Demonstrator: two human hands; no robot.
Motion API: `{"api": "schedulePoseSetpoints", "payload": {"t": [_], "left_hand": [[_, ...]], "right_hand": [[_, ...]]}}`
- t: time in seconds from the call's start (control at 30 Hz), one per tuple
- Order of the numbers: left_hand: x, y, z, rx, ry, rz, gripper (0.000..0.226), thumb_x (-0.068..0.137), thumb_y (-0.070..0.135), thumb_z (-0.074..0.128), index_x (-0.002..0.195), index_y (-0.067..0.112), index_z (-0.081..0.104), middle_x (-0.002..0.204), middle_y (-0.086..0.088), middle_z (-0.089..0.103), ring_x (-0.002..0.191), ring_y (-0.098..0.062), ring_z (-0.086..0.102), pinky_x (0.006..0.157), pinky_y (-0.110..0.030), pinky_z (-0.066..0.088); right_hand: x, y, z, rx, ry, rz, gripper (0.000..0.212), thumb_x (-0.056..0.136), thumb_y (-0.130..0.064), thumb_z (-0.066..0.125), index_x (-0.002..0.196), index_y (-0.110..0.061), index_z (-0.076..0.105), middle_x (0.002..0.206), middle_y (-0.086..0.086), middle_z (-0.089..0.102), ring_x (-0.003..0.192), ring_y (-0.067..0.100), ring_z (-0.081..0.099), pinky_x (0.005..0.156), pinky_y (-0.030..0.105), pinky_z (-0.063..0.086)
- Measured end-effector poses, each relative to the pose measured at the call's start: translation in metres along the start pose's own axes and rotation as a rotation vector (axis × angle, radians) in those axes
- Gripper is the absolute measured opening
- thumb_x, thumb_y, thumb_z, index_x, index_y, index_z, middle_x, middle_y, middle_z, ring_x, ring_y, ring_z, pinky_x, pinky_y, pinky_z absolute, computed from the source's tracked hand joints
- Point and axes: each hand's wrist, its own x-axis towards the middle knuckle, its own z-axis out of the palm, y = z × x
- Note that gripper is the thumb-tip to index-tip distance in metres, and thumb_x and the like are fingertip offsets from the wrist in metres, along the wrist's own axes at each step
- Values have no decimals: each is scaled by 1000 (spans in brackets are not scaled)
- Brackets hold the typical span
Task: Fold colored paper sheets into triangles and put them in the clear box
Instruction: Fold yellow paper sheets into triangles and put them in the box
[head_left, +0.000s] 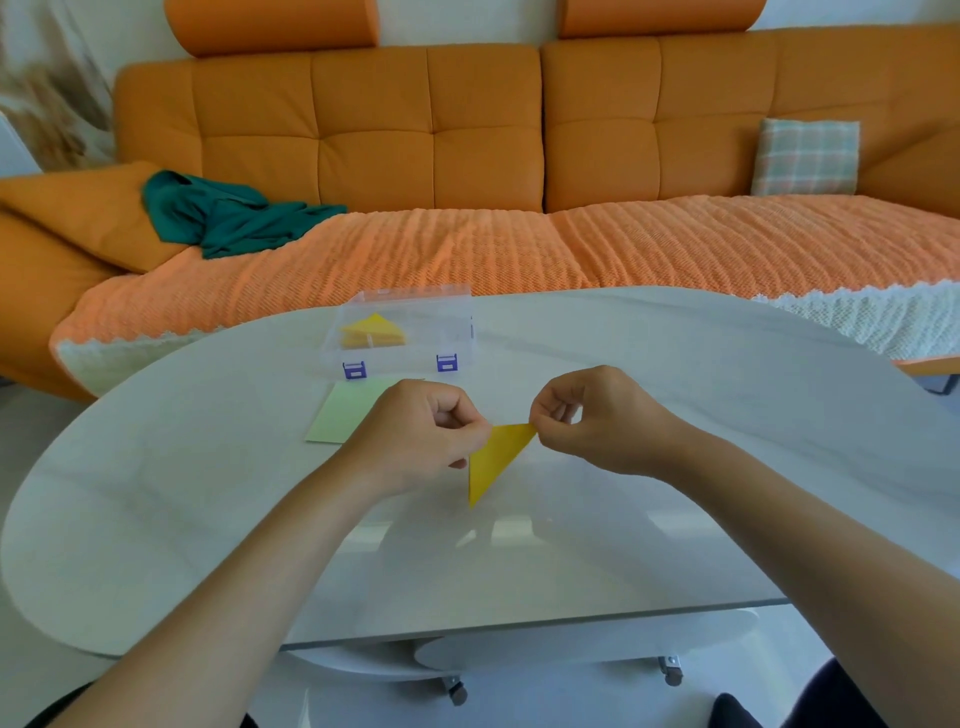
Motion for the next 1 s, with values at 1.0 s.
{"api": "schedulePoseSetpoints", "payload": {"t": [1.0], "left_hand": [[2, 9, -4, 123, -39, -26, 15, 82, 7, 71, 70, 14, 73, 67, 0, 74, 72, -22, 74, 76, -39, 62]], "right_hand": [[1, -7, 2, 105, 5, 52, 14, 95, -24, 66, 83, -23, 73, 73, -8, 72, 69, 8, 67, 70, 25, 56]]}}
